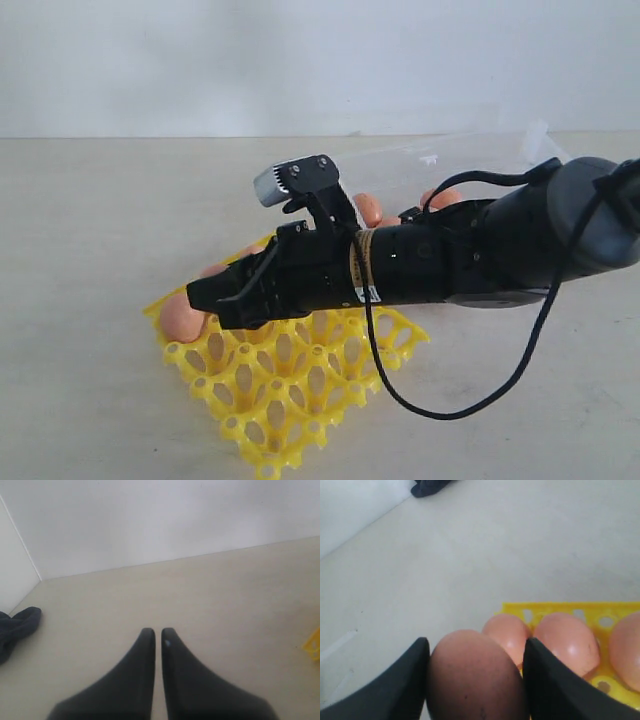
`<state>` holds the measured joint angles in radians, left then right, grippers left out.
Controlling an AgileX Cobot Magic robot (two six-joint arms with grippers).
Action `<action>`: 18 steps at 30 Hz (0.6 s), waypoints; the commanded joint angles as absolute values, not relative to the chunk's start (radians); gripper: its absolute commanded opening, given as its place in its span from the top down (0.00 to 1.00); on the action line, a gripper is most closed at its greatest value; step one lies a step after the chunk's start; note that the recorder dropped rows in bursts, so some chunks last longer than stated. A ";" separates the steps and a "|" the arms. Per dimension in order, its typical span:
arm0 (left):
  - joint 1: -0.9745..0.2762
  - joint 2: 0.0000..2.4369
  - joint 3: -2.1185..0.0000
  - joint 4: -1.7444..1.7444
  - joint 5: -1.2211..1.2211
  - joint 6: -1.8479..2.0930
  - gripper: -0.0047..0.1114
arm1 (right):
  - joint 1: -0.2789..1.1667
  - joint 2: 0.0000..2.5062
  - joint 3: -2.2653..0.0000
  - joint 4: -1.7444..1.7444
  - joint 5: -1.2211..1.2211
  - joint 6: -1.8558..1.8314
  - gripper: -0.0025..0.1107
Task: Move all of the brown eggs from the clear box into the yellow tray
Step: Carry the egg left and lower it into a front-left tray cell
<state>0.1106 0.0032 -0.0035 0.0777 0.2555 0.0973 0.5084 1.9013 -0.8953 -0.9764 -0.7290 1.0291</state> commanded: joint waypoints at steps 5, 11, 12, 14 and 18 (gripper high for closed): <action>0.106 0.000 0.000 0.076 0.244 0.094 0.92 | 0.511 2.030 -0.955 -0.953 -0.874 1.072 0.98; 0.106 0.000 0.000 0.076 0.244 0.094 0.92 | 0.511 2.055 -0.962 -0.944 -1.037 0.952 0.98; 0.106 0.000 0.000 0.076 0.244 0.094 0.92 | 0.511 2.055 -0.962 -0.943 -1.003 0.952 0.98; 0.106 0.000 0.000 0.076 0.244 0.094 0.92 | 0.511 2.057 -0.962 -0.954 -0.950 0.952 0.98; 0.106 0.000 0.000 0.076 0.244 0.094 0.92 | 0.511 2.058 -0.962 -0.946 -0.906 0.912 0.98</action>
